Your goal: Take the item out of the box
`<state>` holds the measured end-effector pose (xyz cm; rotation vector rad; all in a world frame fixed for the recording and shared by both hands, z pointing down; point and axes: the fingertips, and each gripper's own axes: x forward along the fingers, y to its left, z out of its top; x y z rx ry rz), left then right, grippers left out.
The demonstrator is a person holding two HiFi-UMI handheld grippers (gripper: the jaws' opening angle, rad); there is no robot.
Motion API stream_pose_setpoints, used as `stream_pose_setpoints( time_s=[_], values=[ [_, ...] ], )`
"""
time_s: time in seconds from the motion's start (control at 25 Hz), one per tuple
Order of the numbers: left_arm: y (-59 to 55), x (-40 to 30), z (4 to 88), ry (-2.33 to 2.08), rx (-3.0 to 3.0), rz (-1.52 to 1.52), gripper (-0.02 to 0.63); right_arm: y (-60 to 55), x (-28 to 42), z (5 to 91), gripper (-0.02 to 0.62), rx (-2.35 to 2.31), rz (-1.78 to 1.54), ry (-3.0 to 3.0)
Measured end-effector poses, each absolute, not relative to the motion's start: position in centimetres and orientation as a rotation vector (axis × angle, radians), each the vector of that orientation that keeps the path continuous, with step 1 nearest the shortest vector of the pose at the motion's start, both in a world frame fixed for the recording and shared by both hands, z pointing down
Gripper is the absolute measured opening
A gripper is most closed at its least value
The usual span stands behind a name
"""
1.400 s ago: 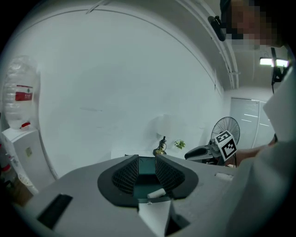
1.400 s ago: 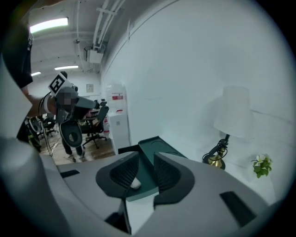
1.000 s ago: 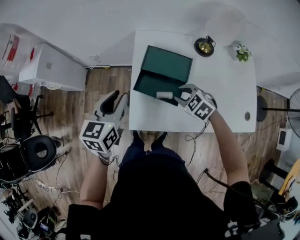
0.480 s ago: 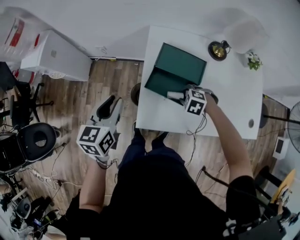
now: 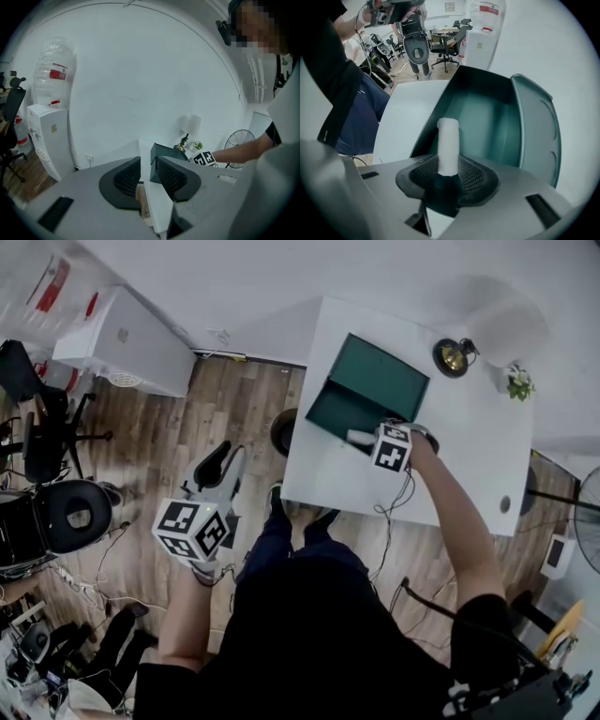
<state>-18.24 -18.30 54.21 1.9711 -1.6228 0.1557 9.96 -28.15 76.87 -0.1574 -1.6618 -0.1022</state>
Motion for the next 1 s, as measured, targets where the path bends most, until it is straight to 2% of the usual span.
stream_pose_setpoints(
  time_s=[0.4,0.68,1.0],
  values=[
    [-19.9,-15.9,52.5,-1.557,2.068,0.153,0.107,-29.4,9.5,71.0,0.135,0.085,-0.063,-1.839],
    [-21.5,-11.7,51.2,-1.457,2.169,0.182,0.107,-29.8,9.2,62.5,0.135,0.473,0.09,-2.18],
    [-23.7,-7.7,49.3,-1.374,2.278,0.186,0.107,-30.6,12.1,53.3,0.135,0.963,0.227,-2.435]
  ],
)
